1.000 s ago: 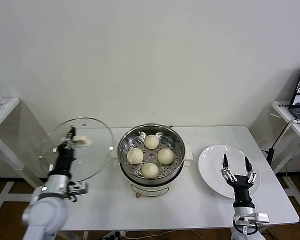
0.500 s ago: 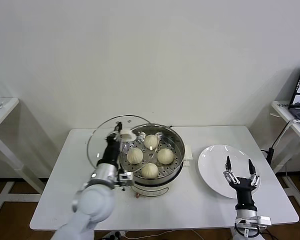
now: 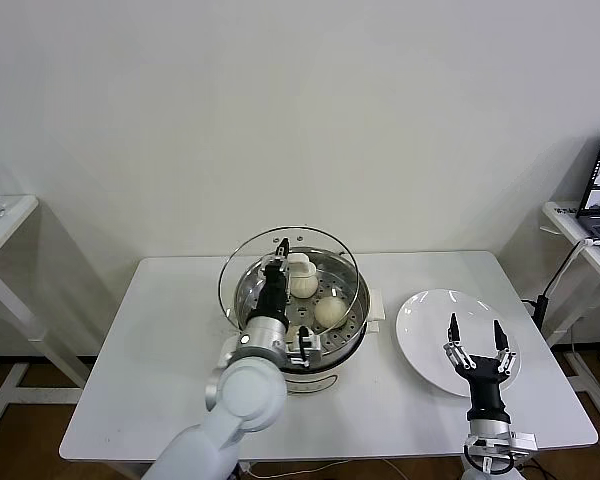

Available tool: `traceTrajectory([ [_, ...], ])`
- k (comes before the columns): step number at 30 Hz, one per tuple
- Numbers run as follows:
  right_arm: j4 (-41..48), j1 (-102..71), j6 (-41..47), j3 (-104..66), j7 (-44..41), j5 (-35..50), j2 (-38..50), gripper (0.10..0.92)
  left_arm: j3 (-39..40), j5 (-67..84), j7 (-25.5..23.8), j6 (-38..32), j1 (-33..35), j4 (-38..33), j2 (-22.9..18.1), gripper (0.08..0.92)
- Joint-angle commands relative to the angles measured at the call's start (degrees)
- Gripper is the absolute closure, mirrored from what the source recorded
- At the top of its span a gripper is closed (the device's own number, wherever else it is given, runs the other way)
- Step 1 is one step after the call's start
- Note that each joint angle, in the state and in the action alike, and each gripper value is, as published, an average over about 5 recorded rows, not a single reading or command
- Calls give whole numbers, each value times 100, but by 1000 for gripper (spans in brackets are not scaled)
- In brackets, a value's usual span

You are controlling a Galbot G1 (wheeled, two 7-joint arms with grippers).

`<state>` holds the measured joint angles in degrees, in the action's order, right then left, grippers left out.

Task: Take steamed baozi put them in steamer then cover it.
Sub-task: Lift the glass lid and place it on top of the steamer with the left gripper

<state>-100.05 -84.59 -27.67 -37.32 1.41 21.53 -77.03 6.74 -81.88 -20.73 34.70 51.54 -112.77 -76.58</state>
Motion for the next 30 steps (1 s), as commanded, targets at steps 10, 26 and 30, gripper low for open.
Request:
traceTrajectory([
  [10,81,-22,-52,-25,3,-114,-50,203,124,-872,-101,-58,-116,951,-751,804],
  [26,156,4,-71,13,-1,-165,-50,203,-18,-1012,6,-129,12,1277,-1050,804],
  [30,175,12,-77,18,-5,-169,-42,203,-45,-1012,19,-135,67,1293,-1060,804],
])
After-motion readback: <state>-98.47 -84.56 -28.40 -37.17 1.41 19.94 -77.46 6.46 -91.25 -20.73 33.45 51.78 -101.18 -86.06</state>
